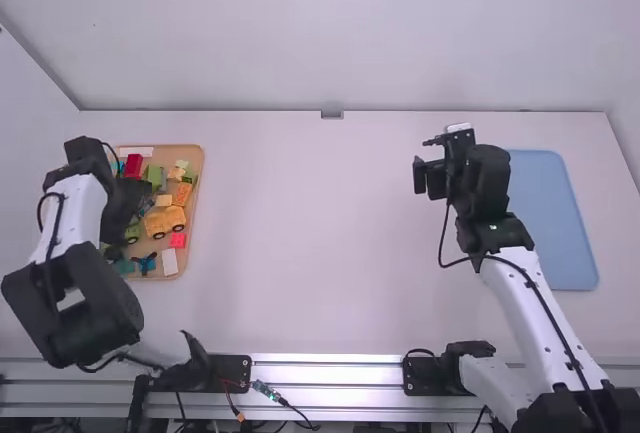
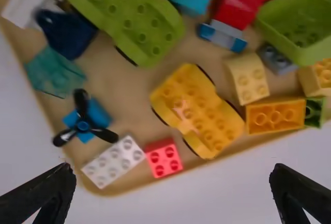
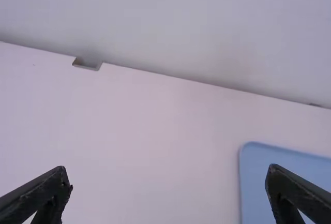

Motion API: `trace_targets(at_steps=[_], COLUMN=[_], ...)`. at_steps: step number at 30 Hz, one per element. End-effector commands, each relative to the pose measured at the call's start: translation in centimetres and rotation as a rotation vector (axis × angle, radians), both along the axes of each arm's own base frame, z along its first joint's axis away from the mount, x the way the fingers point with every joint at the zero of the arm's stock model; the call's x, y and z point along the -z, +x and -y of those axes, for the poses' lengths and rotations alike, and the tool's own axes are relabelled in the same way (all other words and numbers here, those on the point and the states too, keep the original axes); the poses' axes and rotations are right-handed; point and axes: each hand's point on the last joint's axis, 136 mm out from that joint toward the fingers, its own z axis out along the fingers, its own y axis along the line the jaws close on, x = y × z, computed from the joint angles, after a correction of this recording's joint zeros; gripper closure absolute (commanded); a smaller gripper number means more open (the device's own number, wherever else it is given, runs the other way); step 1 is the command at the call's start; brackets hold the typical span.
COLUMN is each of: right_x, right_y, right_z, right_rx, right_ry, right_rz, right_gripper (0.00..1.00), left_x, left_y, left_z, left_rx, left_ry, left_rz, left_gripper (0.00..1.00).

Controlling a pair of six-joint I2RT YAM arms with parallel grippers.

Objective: Assemble lego blocks to make yellow taxi

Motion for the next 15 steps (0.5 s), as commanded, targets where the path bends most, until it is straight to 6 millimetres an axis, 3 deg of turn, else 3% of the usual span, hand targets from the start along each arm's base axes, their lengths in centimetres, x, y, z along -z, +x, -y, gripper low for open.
trace_targets(at_steps=[1, 12, 15], right_x=[-1.1, -1.3, -1.5], right_y=[0.4, 0.4, 0.5], right_z=[-0.1, -0.1, -0.1], right_rx=[0.000, 0.001, -0.012], right_ry=[0.006, 0.007, -0.018], right_rz=[0.027, 0.035, 0.046], right_gripper=[0.01, 0.01, 0.01], left_x=[0.0, 1.6, 0.7], left_y=[-0.5, 0.0, 1.8], left_z=[-1.7, -2.2, -3.5], left_rx=[0.042, 0.243, 0.297], left_ry=[0.009, -0.080, -0.029], left_rz=[-0.046, -0.223, -0.184], left_gripper=[0.01, 0.01, 0.01])
